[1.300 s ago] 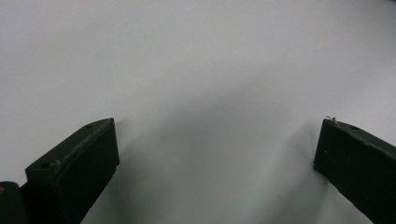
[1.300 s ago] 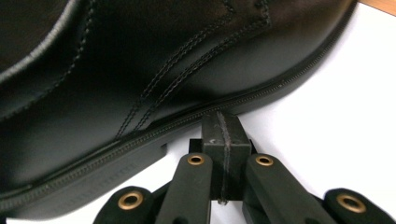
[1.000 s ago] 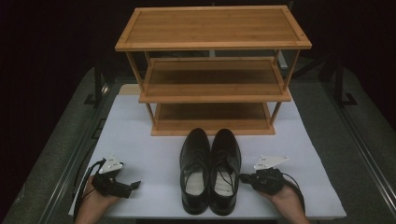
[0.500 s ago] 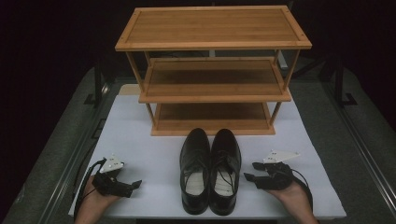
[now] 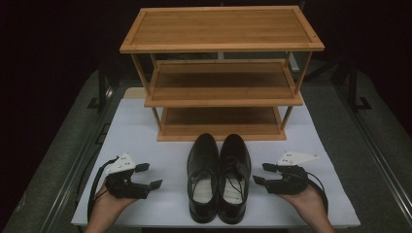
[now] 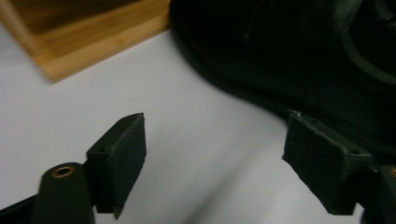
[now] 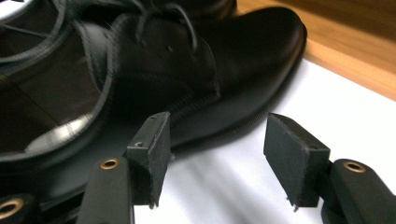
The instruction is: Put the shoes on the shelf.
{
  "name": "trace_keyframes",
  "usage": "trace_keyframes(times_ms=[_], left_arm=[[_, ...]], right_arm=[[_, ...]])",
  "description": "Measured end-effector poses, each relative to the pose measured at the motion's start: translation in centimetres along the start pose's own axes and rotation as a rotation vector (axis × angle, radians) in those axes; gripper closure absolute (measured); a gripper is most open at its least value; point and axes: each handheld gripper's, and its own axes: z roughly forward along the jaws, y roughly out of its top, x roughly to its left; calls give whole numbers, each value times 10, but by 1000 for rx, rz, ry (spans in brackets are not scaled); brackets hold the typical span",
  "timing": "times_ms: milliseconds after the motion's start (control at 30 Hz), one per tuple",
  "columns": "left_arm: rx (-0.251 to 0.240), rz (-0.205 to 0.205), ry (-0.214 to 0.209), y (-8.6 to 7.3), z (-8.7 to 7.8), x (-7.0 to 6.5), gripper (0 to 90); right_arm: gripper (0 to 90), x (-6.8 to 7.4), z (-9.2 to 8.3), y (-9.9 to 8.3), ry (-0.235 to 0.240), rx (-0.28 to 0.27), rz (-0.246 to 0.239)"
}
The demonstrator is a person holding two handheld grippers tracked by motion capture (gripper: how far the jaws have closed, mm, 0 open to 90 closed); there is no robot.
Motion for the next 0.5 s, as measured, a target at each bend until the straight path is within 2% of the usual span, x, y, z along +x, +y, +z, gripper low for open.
trace_keyframes(times_ms=[133, 167, 200, 300, 500], left_arm=[[-6, 25, -30, 16, 7, -9, 237], [-6, 25, -30, 16, 7, -9, 238], [-8, 36, -44, 23, 9, -12, 243], [-13, 46, -55, 30, 13, -16, 265], [-22, 87, -92, 53, 30, -29, 267]], right_arm=[[405, 5, -3, 10, 14, -18, -7], [405, 5, -3, 10, 14, -18, -7], [405, 6, -4, 14, 33, -30, -2], [405, 7, -4, 19, 41, -37, -7], [405, 12, 0, 31, 80, -55, -12]])
